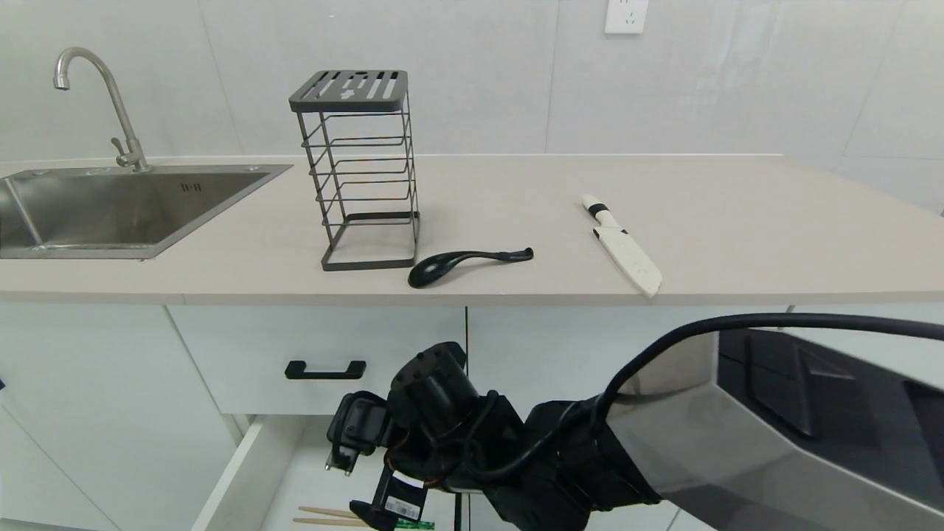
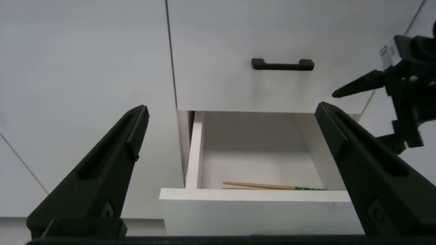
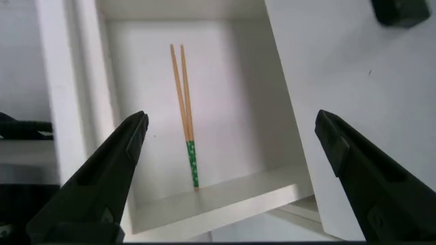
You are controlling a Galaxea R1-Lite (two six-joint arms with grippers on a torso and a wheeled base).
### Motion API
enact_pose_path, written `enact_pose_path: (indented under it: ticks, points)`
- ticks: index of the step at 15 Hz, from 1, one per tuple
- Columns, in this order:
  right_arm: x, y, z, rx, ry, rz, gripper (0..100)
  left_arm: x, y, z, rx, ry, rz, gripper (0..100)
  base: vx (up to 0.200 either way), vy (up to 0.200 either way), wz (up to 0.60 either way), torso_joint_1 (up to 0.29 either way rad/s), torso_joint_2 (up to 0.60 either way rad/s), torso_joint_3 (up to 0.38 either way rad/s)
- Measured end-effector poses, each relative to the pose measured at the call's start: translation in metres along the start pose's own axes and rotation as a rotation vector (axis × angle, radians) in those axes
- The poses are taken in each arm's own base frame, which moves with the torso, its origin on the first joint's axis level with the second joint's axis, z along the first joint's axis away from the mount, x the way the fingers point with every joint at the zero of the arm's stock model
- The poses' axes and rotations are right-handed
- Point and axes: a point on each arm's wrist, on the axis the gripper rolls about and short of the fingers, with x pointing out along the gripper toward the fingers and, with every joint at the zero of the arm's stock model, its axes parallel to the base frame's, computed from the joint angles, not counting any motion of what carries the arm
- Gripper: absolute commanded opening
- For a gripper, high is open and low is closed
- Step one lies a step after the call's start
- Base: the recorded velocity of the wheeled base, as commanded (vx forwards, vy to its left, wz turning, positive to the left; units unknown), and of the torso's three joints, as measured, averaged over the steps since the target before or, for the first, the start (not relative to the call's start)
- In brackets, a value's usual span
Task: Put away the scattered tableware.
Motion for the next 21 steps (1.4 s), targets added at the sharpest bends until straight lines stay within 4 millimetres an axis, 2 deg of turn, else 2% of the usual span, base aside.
enact_pose_path:
  ticks: [2, 4, 8, 9, 11, 15, 17, 21]
  points:
    - [-0.018, 0.010, 0.024, 0.070, -0.079, -0.009, 100, 0.000, 0.000, 0.000, 0.000, 0.000, 0.000, 100, 0.000, 0.000, 0.00, 0.000, 0.00, 0.000]
    - [-0.045, 0.018, 0.049, 0.109, -0.163, -0.024, 100, 0.000, 0.000, 0.000, 0.000, 0.000, 0.000, 100, 0.000, 0.000, 0.00, 0.000, 0.00, 0.000]
    - [-0.112, 0.026, 0.060, 0.115, -0.225, -0.025, 100, 0.000, 0.000, 0.000, 0.000, 0.000, 0.000, 100, 0.000, 0.000, 0.00, 0.000, 0.00, 0.000]
    - [-0.129, 0.021, 0.061, 0.119, -0.243, -0.031, 100, 0.000, 0.000, 0.000, 0.000, 0.000, 0.000, 100, 0.000, 0.000, 0.00, 0.000, 0.00, 0.000]
    - [-0.164, -0.003, 0.058, 0.132, -0.267, -0.075, 100, 0.000, 0.000, 0.000, 0.000, 0.000, 0.000, 100, 0.000, 0.000, 0.00, 0.000, 0.00, 0.000]
    - [-0.219, -0.057, 0.035, 0.128, -0.272, -0.127, 100, 0.000, 0.000, 0.000, 0.000, 0.000, 0.000, 100, 0.000, 0.000, 0.00, 0.000, 0.00, 0.000]
    - [-0.233, -0.069, 0.028, 0.140, -0.261, -0.156, 100, 0.000, 0.000, 0.000, 0.000, 0.000, 0.000, 100, 0.000, 0.000, 0.00, 0.000, 0.00, 0.000]
    - [-0.252, -0.073, 0.028, 0.143, -0.267, -0.184, 100, 0.000, 0.000, 0.000, 0.000, 0.000, 0.000, 100, 0.000, 0.000, 0.00, 0.000, 0.00, 0.000]
